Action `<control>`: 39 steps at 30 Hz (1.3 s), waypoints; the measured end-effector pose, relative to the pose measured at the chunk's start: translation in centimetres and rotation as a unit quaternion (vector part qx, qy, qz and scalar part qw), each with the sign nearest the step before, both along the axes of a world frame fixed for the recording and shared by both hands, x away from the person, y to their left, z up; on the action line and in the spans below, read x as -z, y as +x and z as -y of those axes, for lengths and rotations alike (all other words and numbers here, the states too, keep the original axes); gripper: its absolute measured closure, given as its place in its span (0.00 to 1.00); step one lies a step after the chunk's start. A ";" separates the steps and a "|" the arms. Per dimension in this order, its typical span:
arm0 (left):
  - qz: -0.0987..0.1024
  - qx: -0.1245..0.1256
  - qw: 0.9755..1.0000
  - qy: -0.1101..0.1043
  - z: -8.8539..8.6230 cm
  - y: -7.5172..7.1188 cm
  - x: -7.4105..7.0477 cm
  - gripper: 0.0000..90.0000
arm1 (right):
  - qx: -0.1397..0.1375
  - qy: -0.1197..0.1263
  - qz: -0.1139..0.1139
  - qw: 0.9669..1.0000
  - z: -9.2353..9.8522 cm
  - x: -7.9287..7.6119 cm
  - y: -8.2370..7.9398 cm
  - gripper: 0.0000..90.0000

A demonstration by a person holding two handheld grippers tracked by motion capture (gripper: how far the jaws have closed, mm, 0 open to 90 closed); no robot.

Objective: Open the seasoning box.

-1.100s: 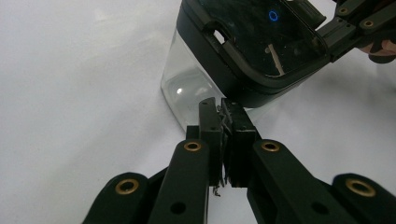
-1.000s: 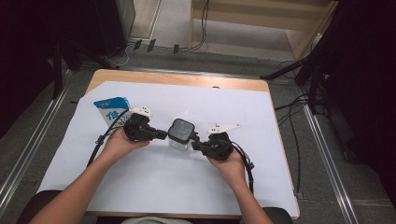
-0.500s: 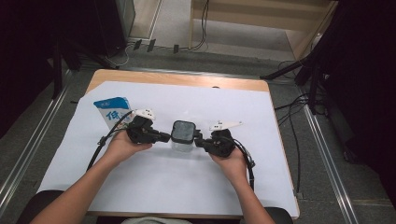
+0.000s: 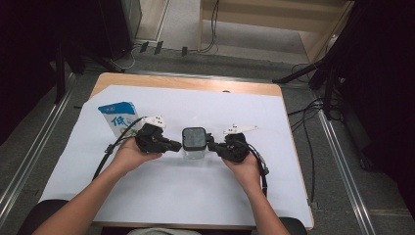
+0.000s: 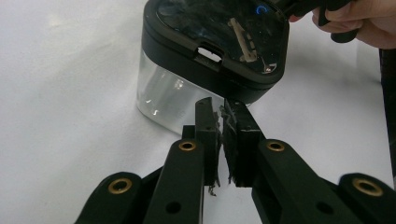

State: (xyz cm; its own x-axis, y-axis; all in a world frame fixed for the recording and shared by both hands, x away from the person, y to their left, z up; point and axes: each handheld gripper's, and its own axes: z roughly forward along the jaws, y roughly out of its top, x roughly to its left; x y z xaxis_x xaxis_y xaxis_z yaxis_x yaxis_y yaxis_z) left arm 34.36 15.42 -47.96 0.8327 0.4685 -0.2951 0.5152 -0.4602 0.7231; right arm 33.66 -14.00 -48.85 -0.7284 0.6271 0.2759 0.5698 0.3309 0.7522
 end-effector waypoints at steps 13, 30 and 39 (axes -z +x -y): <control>0.014 -0.012 1.000 0.005 -0.8 0.0 -2.3 0.51 | -0.018 0.002 0.024 1.000 1.7 -1.2 -1.3 0.72; 0.009 0.043 0.999 0.005 0.6 1.6 -3.9 0.12 | 0.000 0.017 0.020 1.000 3.6 -1.2 0.6 0.61; 0.040 0.069 0.997 0.024 1.5 1.9 -2.6 0.11 | -0.001 0.020 0.013 1.000 3.5 -1.0 1.1 0.61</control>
